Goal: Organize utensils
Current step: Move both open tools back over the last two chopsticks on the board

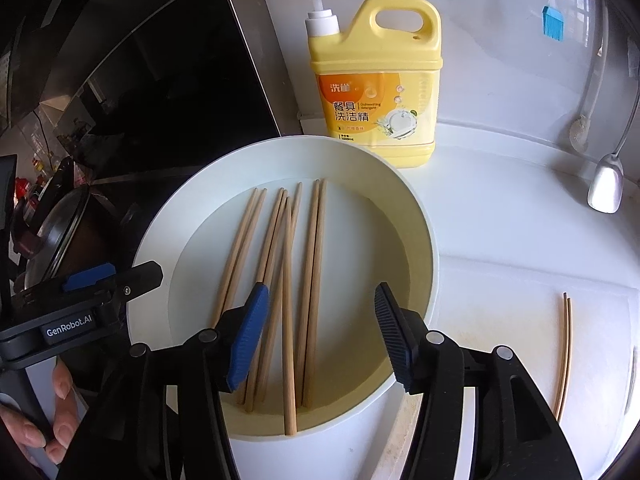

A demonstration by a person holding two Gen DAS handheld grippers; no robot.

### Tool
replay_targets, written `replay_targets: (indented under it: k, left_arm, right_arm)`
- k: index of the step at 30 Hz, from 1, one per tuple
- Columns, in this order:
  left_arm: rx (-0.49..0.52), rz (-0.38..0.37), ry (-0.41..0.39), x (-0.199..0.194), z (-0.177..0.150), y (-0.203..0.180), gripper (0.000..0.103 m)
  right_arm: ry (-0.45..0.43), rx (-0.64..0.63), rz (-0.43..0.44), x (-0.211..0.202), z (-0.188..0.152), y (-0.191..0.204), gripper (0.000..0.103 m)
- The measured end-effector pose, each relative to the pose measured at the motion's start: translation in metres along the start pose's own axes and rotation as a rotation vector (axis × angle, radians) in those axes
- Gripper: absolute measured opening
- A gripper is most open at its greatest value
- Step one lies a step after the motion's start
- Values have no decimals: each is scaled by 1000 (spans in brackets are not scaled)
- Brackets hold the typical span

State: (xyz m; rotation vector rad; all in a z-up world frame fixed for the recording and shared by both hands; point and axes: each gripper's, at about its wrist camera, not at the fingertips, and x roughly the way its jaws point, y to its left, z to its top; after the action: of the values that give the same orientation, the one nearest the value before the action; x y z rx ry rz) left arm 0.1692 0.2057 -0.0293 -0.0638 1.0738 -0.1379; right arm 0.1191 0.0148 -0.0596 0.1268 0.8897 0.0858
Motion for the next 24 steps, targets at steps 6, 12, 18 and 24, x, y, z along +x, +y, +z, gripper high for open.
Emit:
replay_targets:
  k: [6,12,18,24]
  left_arm:
    - [14,-11,-10,-14,-7,-6,81]
    - [47,-26,-23,-25,-14,-14,82]
    - [88,-51,-12,-23,-23,-25,85]
    - [142,-72,-13,-23,-30,-45,85]
  right_arm:
    - [-7,10,-9,-10,-8,0,54]
    - [-18,37,-24,-22,-19,-4,55]
    - [-30,84,-64,-34,-36,-13,56]
    - [-24,156,-101,-45,-57,-35,56]
